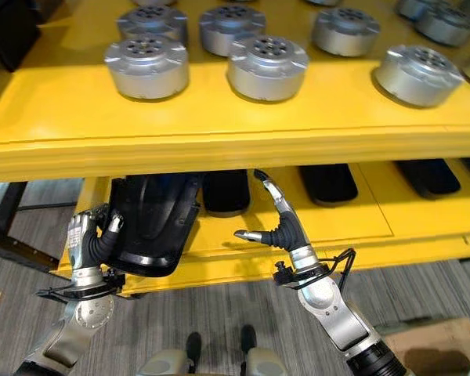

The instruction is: Move parts from the plastic box to the shelf.

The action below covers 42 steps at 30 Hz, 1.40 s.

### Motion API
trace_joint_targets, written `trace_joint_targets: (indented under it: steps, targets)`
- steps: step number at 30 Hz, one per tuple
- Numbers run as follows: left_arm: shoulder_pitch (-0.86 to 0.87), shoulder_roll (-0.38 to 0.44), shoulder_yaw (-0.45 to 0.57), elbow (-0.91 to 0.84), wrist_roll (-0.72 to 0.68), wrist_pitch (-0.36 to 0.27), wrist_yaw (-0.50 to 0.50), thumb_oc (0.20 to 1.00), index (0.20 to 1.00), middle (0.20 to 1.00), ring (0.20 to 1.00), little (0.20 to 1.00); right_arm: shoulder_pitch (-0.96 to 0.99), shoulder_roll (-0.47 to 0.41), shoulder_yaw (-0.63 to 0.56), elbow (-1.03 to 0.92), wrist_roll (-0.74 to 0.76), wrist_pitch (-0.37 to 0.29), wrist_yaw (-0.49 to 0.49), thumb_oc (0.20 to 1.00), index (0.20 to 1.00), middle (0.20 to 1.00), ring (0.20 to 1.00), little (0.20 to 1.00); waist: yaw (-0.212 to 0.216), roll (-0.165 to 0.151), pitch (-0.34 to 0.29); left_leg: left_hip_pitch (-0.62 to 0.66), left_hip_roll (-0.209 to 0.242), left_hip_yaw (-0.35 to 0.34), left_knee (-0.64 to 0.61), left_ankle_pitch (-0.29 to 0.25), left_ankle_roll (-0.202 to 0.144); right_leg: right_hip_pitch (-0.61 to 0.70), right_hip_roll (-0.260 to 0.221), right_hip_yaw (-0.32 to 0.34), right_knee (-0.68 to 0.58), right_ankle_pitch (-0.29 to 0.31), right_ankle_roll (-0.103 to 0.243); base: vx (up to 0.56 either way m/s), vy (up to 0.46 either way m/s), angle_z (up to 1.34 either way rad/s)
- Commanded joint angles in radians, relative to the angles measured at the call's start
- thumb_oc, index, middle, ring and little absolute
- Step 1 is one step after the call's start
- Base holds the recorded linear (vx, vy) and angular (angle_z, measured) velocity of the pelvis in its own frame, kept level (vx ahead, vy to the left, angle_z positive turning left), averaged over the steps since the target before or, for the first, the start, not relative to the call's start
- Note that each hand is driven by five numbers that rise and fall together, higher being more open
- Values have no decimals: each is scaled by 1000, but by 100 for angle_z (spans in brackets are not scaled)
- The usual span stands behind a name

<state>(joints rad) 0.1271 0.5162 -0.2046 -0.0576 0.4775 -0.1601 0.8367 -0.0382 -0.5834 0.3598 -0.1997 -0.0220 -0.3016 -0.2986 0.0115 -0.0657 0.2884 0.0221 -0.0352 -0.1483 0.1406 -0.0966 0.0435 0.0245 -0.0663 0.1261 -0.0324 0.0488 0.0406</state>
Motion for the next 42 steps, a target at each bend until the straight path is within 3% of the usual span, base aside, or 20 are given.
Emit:
trace_joint_targets:
  steps: [1, 6, 9, 12, 17, 24, 36, 42]
  targets:
    - [-32, 16, 19, -33, -59, -24, 71, 200, 200, 200, 200, 200, -27, -43, -32, -64, -132, -28, -143, 1000, 1000, 1000, 1000, 1000, -15, 2, -59, 71, 103, 50, -129, 8, -79, 16, -7, -44, 127, -80, 99, 5, 393, -94]
    - [21, 19, -5, -15, -120, -35, 46, 200, 200, 200, 200, 200, 71, -40, -138, -111, -135, 9, -297, 1000, 1000, 1000, 1000, 1000, -24, -13, -80, 104, 120, 69, -192, 14, -87, 31, -58, -44, 84, -45, 150, -10, 245, -15]
    - [56, -7, -11, -14, -201, -65, 15, 200, 200, 200, 200, 200, 113, -25, -164, -125, -136, -32, -335, 1000, 1000, 1000, 1000, 1000, -13, -25, -83, 113, 124, 82, -197, -1, -85, 49, -81, -70, 54, -38, 167, -28, 48, 15]
    - [56, -30, -15, -19, -262, -38, 9, 200, 200, 200, 200, 200, 110, -12, -162, -122, -138, -49, -357, 1000, 1000, 1000, 1000, 1000, -5, -34, -85, 117, 126, 85, -197, -6, -87, 62, -85, -90, 45, -43, 167, -2, -11, 19]
    - [48, -68, 49, 2, -369, 1, 90, 200, 200, 200, 200, 200, 87, -4, -150, -101, -127, -30, -335, 1000, 1000, 1000, 1000, 1000, 10, -45, -90, 126, 134, 89, -202, -3, -94, 82, -90, -130, 37, -54, 160, 4, -30, 0]
    - [22, -102, 153, 71, -423, 44, 90, 200, 200, 200, 200, 200, 64, 1, -128, -107, -89, -45, -239, 1000, 1000, 1000, 1000, 1000, 16, -48, -103, 139, 136, 97, -208, 2, -101, 94, -93, -151, 43, -64, 153, 12, 7, 6]
    - [7, -91, 192, 88, -334, 125, 52, 200, 200, 200, 200, 200, 61, 6, -123, -87, -74, -56, -160, 1000, 1000, 1000, 1000, 1000, 5, -27, -111, 150, 140, 101, -220, 14, -108, 102, -89, -147, 43, -75, 145, 1, 10, 0]
    - [-13, -50, 200, 147, -280, 112, 23, 200, 200, 200, 200, 200, 50, -18, -128, -73, -72, -68, -124, 1000, 1000, 1000, 1000, 1000, -12, -3, -120, 144, 146, 108, -224, 23, -116, 93, -93, -132, 41, -74, 145, -15, 62, -4]
